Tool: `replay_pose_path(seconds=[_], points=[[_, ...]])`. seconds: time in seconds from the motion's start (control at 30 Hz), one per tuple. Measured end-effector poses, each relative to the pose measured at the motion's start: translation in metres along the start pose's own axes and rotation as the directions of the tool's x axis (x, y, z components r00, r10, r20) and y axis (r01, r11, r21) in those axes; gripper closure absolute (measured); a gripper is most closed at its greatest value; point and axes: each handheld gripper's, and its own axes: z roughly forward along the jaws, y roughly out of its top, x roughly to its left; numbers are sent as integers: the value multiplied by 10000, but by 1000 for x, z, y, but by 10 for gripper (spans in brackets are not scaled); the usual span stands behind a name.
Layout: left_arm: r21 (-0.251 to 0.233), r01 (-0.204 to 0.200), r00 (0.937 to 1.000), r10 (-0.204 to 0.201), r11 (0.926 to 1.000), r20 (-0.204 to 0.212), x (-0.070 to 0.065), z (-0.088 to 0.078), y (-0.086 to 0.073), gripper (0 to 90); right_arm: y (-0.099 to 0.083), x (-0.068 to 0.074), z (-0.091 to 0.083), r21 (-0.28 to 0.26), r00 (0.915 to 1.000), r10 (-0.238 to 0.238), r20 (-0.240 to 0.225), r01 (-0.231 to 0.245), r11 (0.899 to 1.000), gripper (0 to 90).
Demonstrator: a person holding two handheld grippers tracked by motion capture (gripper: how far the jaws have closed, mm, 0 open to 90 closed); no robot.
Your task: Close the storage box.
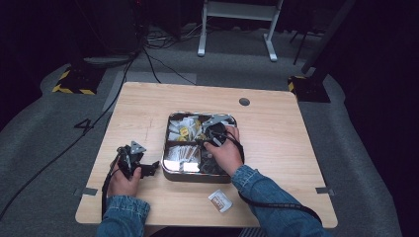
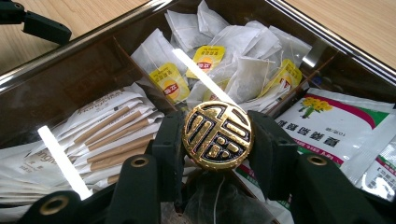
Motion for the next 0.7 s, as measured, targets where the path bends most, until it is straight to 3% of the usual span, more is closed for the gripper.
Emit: replay_pose_path(seconds=[0.7], points=[[-5,1,10000,-1,10000,-2,0,0,0,111,-3,1,0,66,9997,-208,159,207,9998,583]])
